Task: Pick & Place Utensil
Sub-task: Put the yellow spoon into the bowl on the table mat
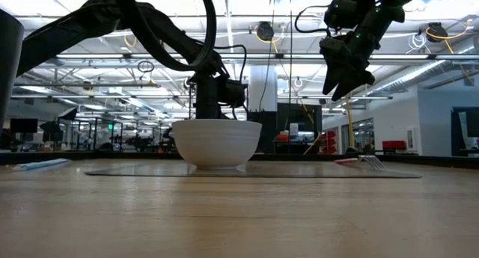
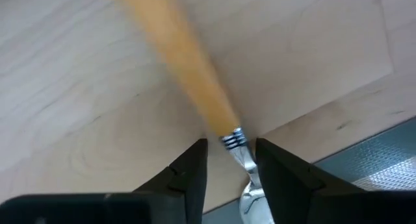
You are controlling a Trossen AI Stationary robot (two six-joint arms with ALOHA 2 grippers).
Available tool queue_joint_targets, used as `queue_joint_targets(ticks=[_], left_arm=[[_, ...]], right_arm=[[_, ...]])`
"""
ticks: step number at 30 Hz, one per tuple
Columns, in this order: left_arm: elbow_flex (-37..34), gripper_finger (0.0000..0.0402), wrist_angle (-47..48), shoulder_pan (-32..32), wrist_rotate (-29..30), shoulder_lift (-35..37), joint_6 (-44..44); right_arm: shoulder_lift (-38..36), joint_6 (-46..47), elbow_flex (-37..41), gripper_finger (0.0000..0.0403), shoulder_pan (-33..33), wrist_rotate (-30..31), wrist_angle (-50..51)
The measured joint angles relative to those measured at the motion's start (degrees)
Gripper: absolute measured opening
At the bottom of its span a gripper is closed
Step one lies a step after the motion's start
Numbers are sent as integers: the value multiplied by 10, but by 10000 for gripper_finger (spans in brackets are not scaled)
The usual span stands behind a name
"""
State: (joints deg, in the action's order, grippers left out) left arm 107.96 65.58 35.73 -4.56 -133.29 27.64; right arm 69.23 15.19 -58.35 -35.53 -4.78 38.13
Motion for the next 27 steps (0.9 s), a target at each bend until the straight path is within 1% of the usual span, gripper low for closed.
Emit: queue_joint_targets(ticks=[7,11,14,18,20,23,27], left_arm=[[0,47,8,0,-17,0,-1],[0,14,10,0,-17,0,-4],[0,13,11,0,-16,0,-6],[-1,31,11,0,-16,0,-12],[-1,28,11,-1,-16,0,-18],[-1,10,11,-3,-15,0,-28],[-1,17,11,-6,-14,0,-39]], right_arm=[[0,-4,0,210,0,0,0],[0,-6,0,210,0,0,0],[0,-9,0,210,0,0,0],[0,-9,0,210,0,0,0],[0,-9,0,210,0,0,0],[0,-9,0,210,0,0,-2],[0,-9,0,210,0,0,-2]])
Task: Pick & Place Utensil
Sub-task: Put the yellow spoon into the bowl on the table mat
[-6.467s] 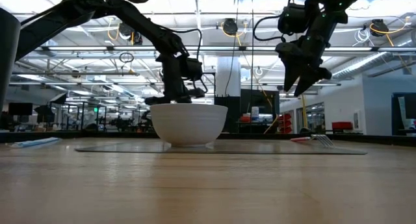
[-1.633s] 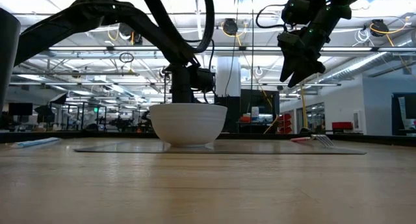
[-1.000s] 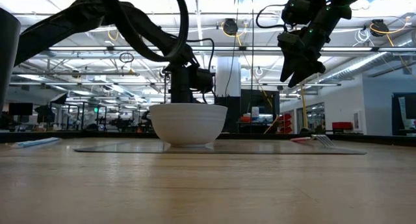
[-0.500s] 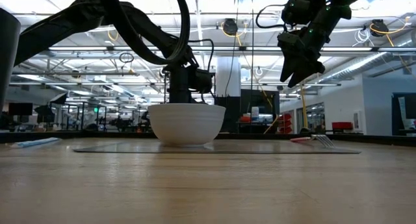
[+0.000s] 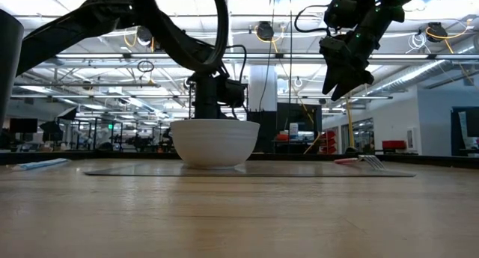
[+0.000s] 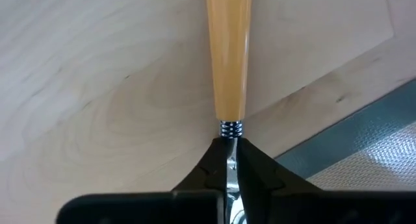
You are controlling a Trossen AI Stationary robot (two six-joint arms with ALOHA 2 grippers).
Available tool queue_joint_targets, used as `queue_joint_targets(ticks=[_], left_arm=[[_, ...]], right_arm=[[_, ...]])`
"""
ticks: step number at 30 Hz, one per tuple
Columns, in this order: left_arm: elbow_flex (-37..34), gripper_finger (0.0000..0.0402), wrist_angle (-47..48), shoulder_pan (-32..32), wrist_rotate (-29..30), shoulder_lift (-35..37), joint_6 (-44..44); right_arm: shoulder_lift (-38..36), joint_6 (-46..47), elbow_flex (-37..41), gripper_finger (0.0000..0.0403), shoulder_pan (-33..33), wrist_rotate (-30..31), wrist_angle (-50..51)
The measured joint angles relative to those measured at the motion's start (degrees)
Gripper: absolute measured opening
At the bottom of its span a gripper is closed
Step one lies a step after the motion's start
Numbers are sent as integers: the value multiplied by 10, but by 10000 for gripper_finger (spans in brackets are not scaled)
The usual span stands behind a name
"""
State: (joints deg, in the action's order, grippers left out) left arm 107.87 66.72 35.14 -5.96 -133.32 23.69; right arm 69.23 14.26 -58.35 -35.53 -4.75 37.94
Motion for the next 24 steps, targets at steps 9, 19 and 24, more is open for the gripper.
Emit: queue_joint_targets(ticks=[9,19,24], left_arm=[[0,10,4,-11,10,0,-49],[7,9,11,-23,28,2,-82],[16,5,9,-30,36,6,-88]], right_arm=[[0,0,0,210,0,0,0],[0,0,0,210,0,0,0],[0,3,0,210,0,0,0]])
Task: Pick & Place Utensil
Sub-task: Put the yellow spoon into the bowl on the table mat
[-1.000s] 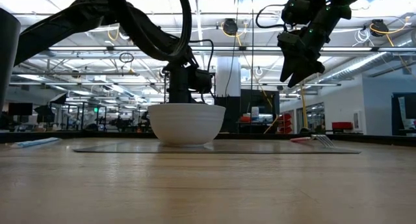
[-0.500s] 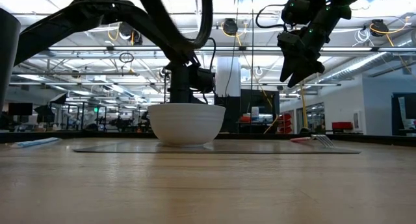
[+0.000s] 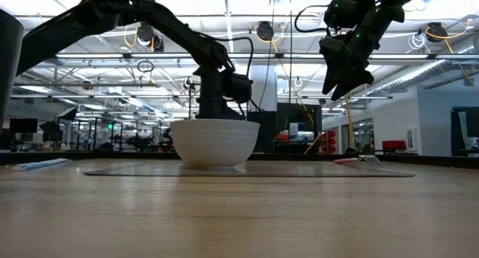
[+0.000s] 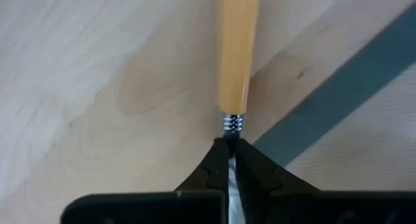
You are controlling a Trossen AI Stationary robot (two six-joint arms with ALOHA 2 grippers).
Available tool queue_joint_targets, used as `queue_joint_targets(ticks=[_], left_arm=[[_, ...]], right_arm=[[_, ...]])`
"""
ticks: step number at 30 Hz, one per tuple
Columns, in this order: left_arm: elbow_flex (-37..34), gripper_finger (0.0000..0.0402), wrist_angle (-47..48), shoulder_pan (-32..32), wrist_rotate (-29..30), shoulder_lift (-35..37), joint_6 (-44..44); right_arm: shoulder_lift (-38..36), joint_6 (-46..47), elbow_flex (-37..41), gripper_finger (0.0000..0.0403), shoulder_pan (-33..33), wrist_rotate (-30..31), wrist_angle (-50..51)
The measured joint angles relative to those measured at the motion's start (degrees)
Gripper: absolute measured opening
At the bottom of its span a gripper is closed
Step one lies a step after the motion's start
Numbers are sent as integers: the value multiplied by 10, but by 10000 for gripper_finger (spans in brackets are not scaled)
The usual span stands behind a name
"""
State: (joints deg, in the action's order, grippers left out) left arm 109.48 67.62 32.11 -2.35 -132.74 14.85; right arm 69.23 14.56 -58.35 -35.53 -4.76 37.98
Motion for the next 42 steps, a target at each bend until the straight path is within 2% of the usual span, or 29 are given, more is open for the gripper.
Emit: queue_joint_targets(ticks=[24,42], left_arm=[[1,2,-9,-9,-11,64,-27],[2,0,-103,-44,-1,202,19]], right_arm=[[0,12,0,210,0,0,0],[0,12,0,210,0,0,0]])
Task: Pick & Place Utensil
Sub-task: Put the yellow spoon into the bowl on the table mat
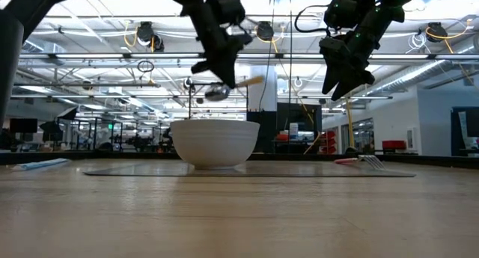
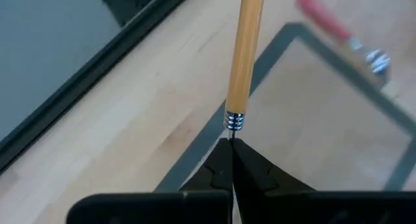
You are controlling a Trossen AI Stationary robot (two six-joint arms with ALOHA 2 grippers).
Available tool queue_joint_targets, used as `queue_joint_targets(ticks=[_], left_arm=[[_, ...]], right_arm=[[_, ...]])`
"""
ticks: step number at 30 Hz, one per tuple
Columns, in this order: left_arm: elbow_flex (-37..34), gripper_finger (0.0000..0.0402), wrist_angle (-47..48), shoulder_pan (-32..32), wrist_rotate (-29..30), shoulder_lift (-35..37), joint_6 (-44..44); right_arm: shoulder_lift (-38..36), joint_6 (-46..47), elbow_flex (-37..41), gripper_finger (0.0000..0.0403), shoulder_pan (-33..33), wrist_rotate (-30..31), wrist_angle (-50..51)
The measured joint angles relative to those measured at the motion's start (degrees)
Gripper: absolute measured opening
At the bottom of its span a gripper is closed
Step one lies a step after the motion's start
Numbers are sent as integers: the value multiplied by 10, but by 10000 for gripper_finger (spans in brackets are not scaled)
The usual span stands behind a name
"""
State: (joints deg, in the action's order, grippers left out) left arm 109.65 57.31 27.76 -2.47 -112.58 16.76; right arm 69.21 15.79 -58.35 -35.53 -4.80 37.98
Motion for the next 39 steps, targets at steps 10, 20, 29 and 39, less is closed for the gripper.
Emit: queue_joint_targets(ticks=[10,20,29,39], left_arm=[[1,0,-46,-51,61,49,29],[1,0,-50,-114,132,50,41],[-39,0,-99,-132,155,128,18],[-356,0,-357,-117,123,342,98]], right_arm=[[0,-1,0,210,0,0,0],[0,-9,0,210,0,0,4],[0,-15,0,210,0,0,17],[0,-15,0,210,0,1,0]])
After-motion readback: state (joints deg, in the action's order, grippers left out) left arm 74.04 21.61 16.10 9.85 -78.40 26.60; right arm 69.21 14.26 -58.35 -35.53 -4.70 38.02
